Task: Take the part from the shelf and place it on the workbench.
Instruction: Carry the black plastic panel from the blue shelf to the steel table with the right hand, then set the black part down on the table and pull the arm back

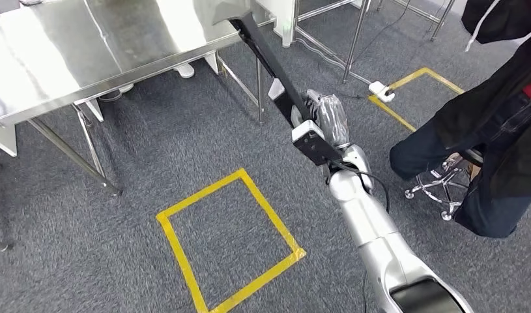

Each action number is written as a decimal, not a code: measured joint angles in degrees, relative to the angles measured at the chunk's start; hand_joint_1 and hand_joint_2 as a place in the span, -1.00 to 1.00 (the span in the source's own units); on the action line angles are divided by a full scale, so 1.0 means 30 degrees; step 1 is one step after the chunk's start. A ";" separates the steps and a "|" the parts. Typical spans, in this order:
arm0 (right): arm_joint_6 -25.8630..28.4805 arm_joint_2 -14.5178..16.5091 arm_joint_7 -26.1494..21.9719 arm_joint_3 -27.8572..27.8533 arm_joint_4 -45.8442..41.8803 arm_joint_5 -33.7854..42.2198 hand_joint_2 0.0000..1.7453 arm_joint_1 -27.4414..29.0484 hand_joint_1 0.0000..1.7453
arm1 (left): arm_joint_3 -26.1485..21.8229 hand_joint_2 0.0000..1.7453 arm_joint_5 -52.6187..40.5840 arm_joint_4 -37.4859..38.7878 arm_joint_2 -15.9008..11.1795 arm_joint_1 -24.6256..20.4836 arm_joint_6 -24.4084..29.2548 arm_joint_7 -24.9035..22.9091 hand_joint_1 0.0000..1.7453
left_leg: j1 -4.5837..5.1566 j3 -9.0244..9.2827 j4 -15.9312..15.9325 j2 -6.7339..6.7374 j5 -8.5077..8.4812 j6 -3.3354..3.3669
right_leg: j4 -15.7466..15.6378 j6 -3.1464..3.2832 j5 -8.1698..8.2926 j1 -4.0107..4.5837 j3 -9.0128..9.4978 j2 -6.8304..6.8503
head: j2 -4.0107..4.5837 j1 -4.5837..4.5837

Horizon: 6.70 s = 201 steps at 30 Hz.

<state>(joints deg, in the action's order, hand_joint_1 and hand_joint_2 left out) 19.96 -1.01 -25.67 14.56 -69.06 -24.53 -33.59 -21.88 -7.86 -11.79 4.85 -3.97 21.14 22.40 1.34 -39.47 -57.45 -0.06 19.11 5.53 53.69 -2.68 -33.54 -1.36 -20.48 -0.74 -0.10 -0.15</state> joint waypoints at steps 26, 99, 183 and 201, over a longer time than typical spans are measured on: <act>0.0140 -0.1086 0.0377 -0.0022 0.0038 -0.0320 1.00 0.0787 1.00 | -0.0206 1.00 -0.0137 0.0242 0.0312 0.0017 0.0036 -0.0204 -1.00 | -0.0988 0.1689 -0.0853 -0.0019 0.3568 -0.2005 | -0.0651 0.0180 0.2936 -0.0616 -0.2666 0.0168 | -0.0002 -0.0047; 0.0350 -0.1947 0.0477 -0.0444 -0.1677 0.0036 1.00 -0.0011 1.00 | -0.0328 1.00 -0.0352 0.0108 0.0163 -0.0409 0.0095 -0.0031 -1.00 | -0.0435 0.2230 0.0932 -0.0170 0.1453 -0.0559 | 0.1038 -0.0359 0.2871 -0.0165 -0.4366 0.0242 | -0.0002 0.0148; -0.2896 -0.2202 0.3320 0.1053 0.2496 -0.3530 1.00 -0.3754 1.00 | -0.1311 1.00 -0.0361 0.0149 0.0086 0.0230 -0.0144 0.0186 -1.00 | -0.0619 -0.1505 -0.5675 -0.0148 0.4047 -0.1663 | 0.0518 0.0529 0.3399 -0.0325 -0.4159 0.0191 | -0.0002 0.0133; -0.1901 -0.0863 0.3603 0.2167 0.6404 -0.4302 1.00 -0.5469 1.00 | -0.1639 1.00 -0.0462 0.0144 0.0054 0.0191 -0.0022 0.0291 -1.00 | -0.0061 0.1208 0.0088 -0.0904 0.1318 -0.0503 | 0.2353 -0.0103 0.2713 0.0463 -0.5530 -0.0089 | -0.0002 0.0195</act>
<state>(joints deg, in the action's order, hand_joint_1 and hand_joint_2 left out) 14.25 -3.60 -14.86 21.06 -49.84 -37.44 -50.00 -26.80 -9.25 -11.36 5.01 -3.39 21.07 23.28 1.16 -35.85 -57.19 -2.77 23.06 4.02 60.75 -2.99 -25.40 0.03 -37.07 -1.01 -0.11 0.43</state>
